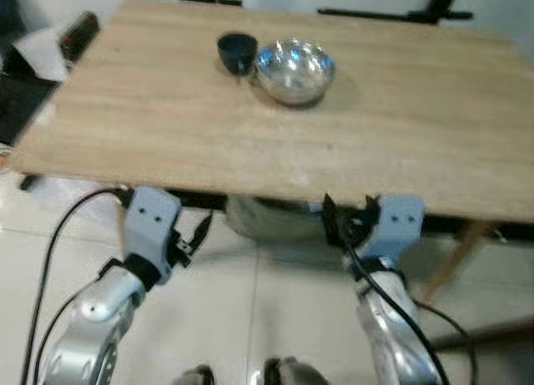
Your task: Setting the table
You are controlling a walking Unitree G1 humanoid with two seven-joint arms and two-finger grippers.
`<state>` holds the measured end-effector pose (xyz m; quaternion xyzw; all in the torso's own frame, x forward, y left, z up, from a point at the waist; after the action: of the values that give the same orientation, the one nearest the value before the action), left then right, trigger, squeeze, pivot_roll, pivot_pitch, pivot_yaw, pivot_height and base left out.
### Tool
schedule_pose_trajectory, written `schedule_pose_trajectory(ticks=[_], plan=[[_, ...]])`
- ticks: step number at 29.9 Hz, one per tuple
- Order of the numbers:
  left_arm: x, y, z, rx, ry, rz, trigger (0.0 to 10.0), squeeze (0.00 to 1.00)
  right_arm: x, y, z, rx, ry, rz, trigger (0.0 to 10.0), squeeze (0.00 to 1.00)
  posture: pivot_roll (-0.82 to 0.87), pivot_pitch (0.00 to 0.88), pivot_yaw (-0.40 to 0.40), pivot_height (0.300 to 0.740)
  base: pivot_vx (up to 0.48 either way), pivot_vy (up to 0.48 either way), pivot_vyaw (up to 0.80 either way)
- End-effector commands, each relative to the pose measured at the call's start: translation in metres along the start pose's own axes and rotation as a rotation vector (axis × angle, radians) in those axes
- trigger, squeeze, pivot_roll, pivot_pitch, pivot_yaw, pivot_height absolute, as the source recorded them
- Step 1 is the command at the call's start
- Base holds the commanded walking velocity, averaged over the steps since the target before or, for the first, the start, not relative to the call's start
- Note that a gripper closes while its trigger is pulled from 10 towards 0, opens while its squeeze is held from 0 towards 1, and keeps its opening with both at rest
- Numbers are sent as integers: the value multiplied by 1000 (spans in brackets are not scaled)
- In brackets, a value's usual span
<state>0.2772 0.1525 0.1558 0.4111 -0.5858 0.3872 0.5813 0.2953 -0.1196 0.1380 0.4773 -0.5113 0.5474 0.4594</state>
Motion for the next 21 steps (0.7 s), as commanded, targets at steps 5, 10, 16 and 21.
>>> schedule_pose_trajectory(ticks=[5, 10, 16, 21], plan=[[-6, 2, 3, -7, 11, -17, 10000, 627, -3, 2, 3, -7, -4, -15, 10000, 0, -92, 97, 22, 740, -343, 0, -800], [-6, 2, 3, -9, 13, -18, 10000, 627, -3, 2, 4, -7, 8, -16, 10000, 0, -92, 97, 22, 740, -343, 0, -640], [-6, 2, 3, -9, 13, -20, 10000, 631, -3, 1, 4, -6, 5, -20, 10000, 0, -92, 97, 22, 740, -329, 0, 0], [-6, 1, 4, -9, 12, -21, 10000, 631, -4, 2, 4, -6, 6, -21, 10000, 0, -95, 98, 23, 740, -303, 0, 0]])
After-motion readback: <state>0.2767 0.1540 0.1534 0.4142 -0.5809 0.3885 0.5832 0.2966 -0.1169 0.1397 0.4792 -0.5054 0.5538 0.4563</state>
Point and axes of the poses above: a point about 5 cm out from each wrist's last joint towards the gripper, its own y axis pointing back from the gripper into the wrist, its own x axis along the axis of the wrist's last joint, z = x × y, the point moved 3 cm from there along -y, pointing out of the wrist towards the gripper, and after that the axes turned 9 degrees about y, right-handed, at the moved point
